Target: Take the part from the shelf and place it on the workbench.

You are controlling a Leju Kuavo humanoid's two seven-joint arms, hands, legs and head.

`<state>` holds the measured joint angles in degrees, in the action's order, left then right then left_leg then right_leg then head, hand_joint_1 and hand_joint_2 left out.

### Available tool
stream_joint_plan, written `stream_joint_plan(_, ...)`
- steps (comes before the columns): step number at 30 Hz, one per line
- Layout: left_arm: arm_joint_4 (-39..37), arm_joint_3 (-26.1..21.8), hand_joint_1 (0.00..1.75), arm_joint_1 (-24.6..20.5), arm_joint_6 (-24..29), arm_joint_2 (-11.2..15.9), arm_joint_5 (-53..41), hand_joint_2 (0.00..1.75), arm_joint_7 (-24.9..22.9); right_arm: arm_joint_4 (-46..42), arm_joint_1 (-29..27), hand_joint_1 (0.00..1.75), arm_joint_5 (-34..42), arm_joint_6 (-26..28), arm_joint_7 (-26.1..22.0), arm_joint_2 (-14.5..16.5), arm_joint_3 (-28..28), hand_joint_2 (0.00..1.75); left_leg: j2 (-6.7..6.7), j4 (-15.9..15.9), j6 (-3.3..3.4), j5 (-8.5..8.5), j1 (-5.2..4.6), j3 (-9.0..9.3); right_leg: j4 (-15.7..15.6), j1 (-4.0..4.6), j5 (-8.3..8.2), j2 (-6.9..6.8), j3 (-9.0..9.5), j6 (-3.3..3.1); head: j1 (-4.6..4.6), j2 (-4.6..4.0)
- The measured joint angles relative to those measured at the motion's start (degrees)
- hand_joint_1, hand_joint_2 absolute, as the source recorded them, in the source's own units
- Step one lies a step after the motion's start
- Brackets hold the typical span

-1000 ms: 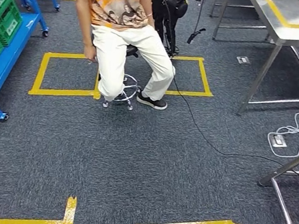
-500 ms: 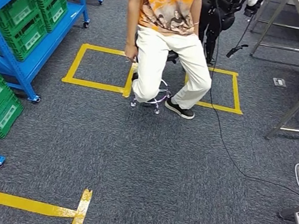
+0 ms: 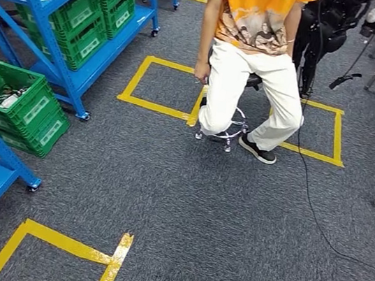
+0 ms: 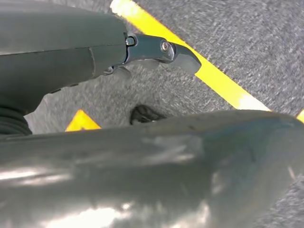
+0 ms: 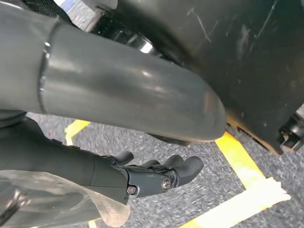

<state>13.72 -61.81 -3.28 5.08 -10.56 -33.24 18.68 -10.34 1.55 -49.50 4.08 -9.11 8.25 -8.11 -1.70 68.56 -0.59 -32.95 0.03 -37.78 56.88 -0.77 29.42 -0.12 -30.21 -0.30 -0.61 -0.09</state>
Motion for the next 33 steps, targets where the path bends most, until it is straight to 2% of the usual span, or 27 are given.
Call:
stream_joint_plan(1, 0.0, 0.0, 0.0, 0.0, 0.0, 0.0, 0.1, 0.0, 0.0, 0.0, -0.1, 0.0, 0.0, 0.0, 0.0, 0.0, 0.0, 0.0, 0.52, 3.3, -0.2, -1.23, 0.11, -1.58, 0.0, 0.07, 0.17, -0.93, 0.14, -0.08, -0.02, 0.0)
stream_joint_plan(2, 0.0, 0.0, 0.0, 0.0, 0.0, 0.0, 0.1, 0.0, 0.0, 0.0, -0.1, 0.0, 0.0, 0.0, 0.0, 0.0, 0.0, 0.0, 0.8, 5.2, -0.34, -1.51, 0.23, -2.48, 0.0, 0.1, 0.36, -1.82, 0.3, -0.11, -0.01, 0.0)
stream_joint_plan(3, 0.0, 0.0, 0.0, 0.1, 0.1, 0.0, 0.1, 0.0, 0.0, 0.0, -0.1, 0.0, 0.0, 0.0, 0.0, 0.0, 0.0, 0.0, 1.07, 4.9, -0.43, -0.63, 0.34, -2.32, 0.0, 0.12, 0.55, -2.62, 0.5, -0.09, -0.01, 0.0)
stream_joint_plan(4, 0.0, 0.0, 0.0, 0.2, 0.1, 0.0, 0.2, 0.0, 0.0, 0.0, -0.1, 0.0, 0.0, 0.0, -0.1, 0.0, 0.0, 0.0, 1.49, 2.5, -0.43, 1.16, 0.4, -1.09, 0.0, 0.12, 0.76, -3.35, 0.79, -0.01, 0.0, 0.0)
stream_joint_plan(5, 0.0, 0.0, 0.0, 0.2, 0.2, 0.1, 0.3, 0.0, 0.0, 0.0, 0.0, 0.0, 0.0, 0.0, -0.1, 0.0, 0.0, 0.0, 2.42, -1.4, -0.32, 3.3, 0.4, 0.83, 0.0, 0.13, 0.99, -4.02, 1.12, 0.13, 0.0, 0.0)
stream_joint_plan(6, 0.0, 0.0, 0.0, 0.2, 0.2, 0.1, 0.3, 0.0, 0.0, 0.0, 0.0, 0.0, 0.1, 0.0, -0.1, 0.0, 0.0, 0.0, 3.88, -5.2, -0.13, 4.75, 0.15, 2.76, 0.1, 0.26, 1.29, -4.63, 1.27, 0.38, 0.02, 0.0)
stream_joint_plan(8, 0.0, -0.1, 0.0, 0.0, 0.2, 0.1, 0.4, 0.0, 0.1, 0.0, 0.0, 0.0, 0.1, 0.0, -0.1, 0.0, 0.0, 0.0, 5.85, -9.5, 0.53, 5.63, -0.3, 4.83, 0.1, 0.55, 1.87, -5.81, 1.43, 1.01, -0.07, 0.0)
stream_joint_plan(9, 0.0, -0.1, 0.0, 0.0, 0.2, 0.1, 0.4, 0.0, 0.1, 0.0, 0.1, 0.0, 0.1, 0.0, -0.1, 0.0, 0.0, 0.0, 5.91, -9.9, 0.86, 5.33, -0.56, 4.92, 0.1, 0.67, 2.06, -6.41, 1.62, 1.32, -0.13, 0.0)
stream_joint_plan(10, 0.0, -0.1, 0.0, 0.0, 0.2, 0.2, 0.4, 0.0, 0.1, 0.0, 0.3, 0.0, 0.2, 0.0, -0.1, 0.0, 0.0, 0.0, 5.23, -10.0, 1.24, 5.38, -0.55, 4.89, 0.0, 0.65, 2.19, -7.02, 2.04, 1.61, -0.16, 0.0)
stream_joint_plan(11, 0.0, -0.1, 0.0, 0.1, 0.3, 0.2, 0.4, 0.0, 0.2, 0.0, 0.4, 0.0, 0.2, 0.0, -0.1, 0.0, 0.0, 0.0, 4.6, -10.2, 1.56, 5.5, -0.51, 4.95, 0.1, 0.53, 2.46, -6.89, 2.27, 1.91, -0.2, 0.0)
stream_joint_plan(13, 0.0, -0.2, 0.0, 0.1, 0.3, 0.3, 0.4, 0.0, 0.2, -0.1, 0.5, 0.0, 0.2, 0.0, -0.2, 0.0, 0.0, 0.0, 3.32, -10.7, 2.27, 5.78, -0.22, 5.13, 2.8, 0.27, 4.34, -4.2, 1.19, 2.42, -0.46, 0.0)
stream_joint_plan(15, 0.0, -0.2, 0.0, 0.0, 0.3, 0.3, 0.3, 0.0, 0.3, -0.1, 0.4, 0.0, 0.3, 0.0, -0.2, 0.0, 0.0, 0.0, 1.94, -10.7, 2.67, 5.83, -0.05, 5.12, 10.1, 0.12, 7.66, -0.97, -2.63, 2.63, -0.76, 0.0)
stream_joint_plan(16, 0.0, -0.2, 0.0, 0.0, 0.3, 0.3, 0.3, 0.0, 0.3, -0.1, 0.3, 0.0, 0.3, 0.0, -0.2, 0.0, 0.0, 0.0, 1.17, -10.7, 2.73, 5.8, -0.05, 5.13, 13.9, 0.11, 8.82, -0.39, -4.8, 2.67, -0.78, 0.0)
stream_joint_plan(17, 0.0, -0.2, 0.0, 0.0, 0.3, 0.3, 0.3, 0.0, 0.4, -0.1, 0.2, 0.0, 0.4, 0.0, -0.2, 0.0, 0.0, 0.0, 0.36, -10.7, 2.76, 5.78, -0.07, 5.17, 16.4, 0.12, 9.02, -0.15, -6.44, 2.67, -0.78, 0.0)
stream_joint_plan(18, 0.0, -0.2, 0.0, 0.0, 0.3, 0.3, 0.3, 0.0, 0.4, -0.1, 0.1, 0.0, 0.4, 0.0, -0.2, 0.0, 0.0, 0.0, -0.49, -10.7, 2.75, 5.76, -0.09, 5.24, 16.6, 0.13, 7.97, 0.0, -7.14, 2.62, -0.79, 0.0)
stream_joint_plan(19, 0.0, -0.2, 0.0, 0.0, 0.3, 0.3, 0.3, 0.0, 0.4, -0.1, 0.1, 0.0, 0.4, 0.0, -0.2, 0.0, 0.0, 0.0, -1.32, -10.6, 2.72, 5.72, -0.09, 5.34, 14.4, 0.12, 5.86, 0.23, -6.69, 2.5, -0.79, 0.0)
stream_joint_plan(20, 0.0, -0.2, 0.0, 0.0, 0.3, 0.3, 0.3, 0.0, 0.4, -0.1, 0.1, 0.0, 0.5, 0.1, -0.2, 0.0, 0.0, 0.0, -2.14, -10.6, 2.64, 5.66, -0.05, 5.43, 10.7, 0.09, 3.26, 0.86, -5.42, 2.35, -0.79, 0.0)
stream_joint_plan(21, 0.0, -0.2, 0.0, 0.0, 0.3, 0.2, 0.3, 0.0, 0.4, -0.1, 0.1, 0.0, 0.5, 0.1, -0.1, 0.0, 0.0, 0.0, -2.87, -10.5, 2.48, 5.57, -0.07, 5.43, 6.8, 0.01, 1.36, 2.18, -3.95, 2.18, -0.79, 0.0)
stream_joint_plan(22, 0.0, -0.2, 0.0, 0.0, 0.4, 0.2, 0.3, 0.0, 0.4, 0.0, 0.1, 0.0, 0.5, 0.2, -0.1, 0.0, 0.0, 0.0, -3.55, -10.3, 2.27, 5.5, -0.07, 5.33, 3.7, -0.09, 0.22, 3.38, -2.67, 2.04, -0.76, 0.0)
stream_joint_plan(24, 0.0, -0.3, 0.0, 0.0, 0.5, 0.2, 0.3, 0.0, 0.3, 0.0, 0.2, 0.0, 0.4, 0.4, -0.1, 0.0, 0.0, 0.0, -4.71, -10.2, 1.61, 5.58, 0.05, 4.96, 1.4, -0.1, 0.05, 4.72, -1.44, 1.7, -0.7, 0.0)
stream_joint_plan(25, 0.0, -0.3, 0.0, 0.1, 0.5, 0.2, 0.3, 0.0, 0.3, 0.0, 0.3, 0.0, 0.4, 0.5, 0.0, 0.0, 0.0, 0.0, -5.3, -10.3, 1.24, 5.7, 0.16, 4.78, 1.1, -0.08, -0.03, 4.27, -1.19, 1.46, -0.68, 0.0)
stream_joint_plan(26, 0.0, -0.3, 0.0, 0.2, 0.5, 0.2, 0.3, 0.0, 0.3, 0.0, 0.3, 0.0, 0.3, 0.6, 0.0, 0.0, 0.0, 0.0, -5.2, -10.2, 0.9, 5.68, 0.23, 4.69, 1.0, -0.08, -0.15, 3.64, -1.02, 1.14, -0.69, 0.0)
stream_joint_plan(28, 0.0, -0.4, 0.0, 0.2, 0.6, 0.2, 0.3, 0.0, 0.3, 0.0, 0.3, 0.0, 0.1, 0.7, 0.0, 0.0, 0.0, 0.0, -2.79, -8.2, 0.33, 4.24, 0.1, 3.77, 0.6, -0.18, -0.29, 2.19, -0.71, 0.43, -0.39, 0.0)
stream_joint_plan(30, 0.0, -0.4, 0.0, 0.0, 0.6, 0.3, 0.3, 0.0, 0.3, 0.0, 0.2, 0.0, -0.1, 0.8, 0.0, 0.0, 0.0, 0.0, 0.18, -1.8, -0.13, 0.77, 0.09, 0.89, 0.5, -0.08, -0.16, 0.45, -0.51, -0.07, -0.07, 0.0)
stream_joint_plan(31, 0.0, -0.4, 0.0, -0.1, 0.6, 0.3, 0.3, 0.0, 0.3, 0.0, 0.1, 0.0, -0.2, 0.8, 0.1, 0.0, 0.0, 0.0, 0.68, 2.0, -0.31, -0.85, 0.2, -0.89, 0.5, 0.0, -0.05, -0.46, -0.47, -0.19, -0.04, 0.0)
stream_joint_plan(32, 0.0, -0.5, 0.0, 0.0, 0.6, 0.3, 0.2, 0.0, 0.2, 0.0, 0.1, 0.0, -0.3, 0.8, 0.2, 0.0, 0.0, 0.0, 0.89, 4.8, -0.44, -1.67, 0.3, -2.15, 0.5, 0.07, 0.05, -1.35, -0.42, -0.24, -0.06, 0.0)
stream_joint_plan(33, 0.0, -0.5, 0.0, 0.0, 0.6, 0.3, 0.2, 0.0, 0.2, 0.0, 0.1, 0.0, -0.3, 0.9, 0.2, 0.0, 0.0, 0.0, 1.01, 5.6, -0.5, -1.4, 0.38, -2.49, 0.5, 0.11, 0.15, -2.14, -0.34, -0.25, -0.06, 0.0)
